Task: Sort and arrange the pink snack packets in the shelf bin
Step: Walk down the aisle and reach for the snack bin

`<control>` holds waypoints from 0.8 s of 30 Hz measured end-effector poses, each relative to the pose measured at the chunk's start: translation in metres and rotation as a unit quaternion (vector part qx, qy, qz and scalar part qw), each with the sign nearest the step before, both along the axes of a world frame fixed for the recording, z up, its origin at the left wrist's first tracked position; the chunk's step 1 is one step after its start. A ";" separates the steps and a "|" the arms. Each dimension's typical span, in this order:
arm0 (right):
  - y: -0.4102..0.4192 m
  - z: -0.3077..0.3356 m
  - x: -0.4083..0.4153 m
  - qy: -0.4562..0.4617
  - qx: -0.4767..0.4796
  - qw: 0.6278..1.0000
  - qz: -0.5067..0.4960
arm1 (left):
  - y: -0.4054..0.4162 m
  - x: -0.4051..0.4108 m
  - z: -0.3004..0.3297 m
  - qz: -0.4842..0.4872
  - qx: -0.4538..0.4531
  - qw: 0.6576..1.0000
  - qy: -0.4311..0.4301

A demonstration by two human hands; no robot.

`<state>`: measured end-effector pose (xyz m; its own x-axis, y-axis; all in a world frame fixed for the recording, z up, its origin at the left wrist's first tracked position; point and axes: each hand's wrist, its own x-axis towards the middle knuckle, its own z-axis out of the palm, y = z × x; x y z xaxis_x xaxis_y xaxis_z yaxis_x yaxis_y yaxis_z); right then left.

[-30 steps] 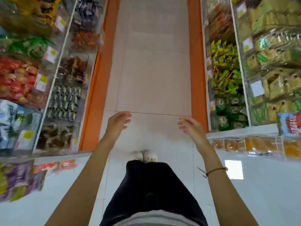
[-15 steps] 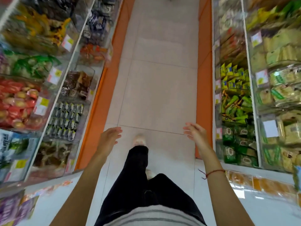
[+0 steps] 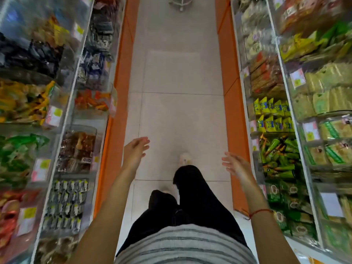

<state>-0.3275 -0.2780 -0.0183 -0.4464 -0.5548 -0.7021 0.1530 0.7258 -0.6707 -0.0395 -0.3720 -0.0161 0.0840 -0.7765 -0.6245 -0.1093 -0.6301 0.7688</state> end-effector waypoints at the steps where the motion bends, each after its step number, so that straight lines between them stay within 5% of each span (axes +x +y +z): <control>1: -0.019 -0.002 -0.008 -0.002 0.005 1.000 -0.004 | -0.021 -0.008 -0.001 -0.003 0.001 1.000 0.002; 24: -0.572 0.010 -0.129 0.026 -0.038 0.991 0.122 | -0.484 -0.116 -0.019 0.038 0.020 0.999 -0.011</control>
<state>-0.4562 -0.8501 -0.0079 -0.3271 -0.7009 -0.6338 -0.0568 0.6841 -0.7272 -0.1560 -0.8558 -0.0355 0.1558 -0.7423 -0.6517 -0.0776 -0.6669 0.7411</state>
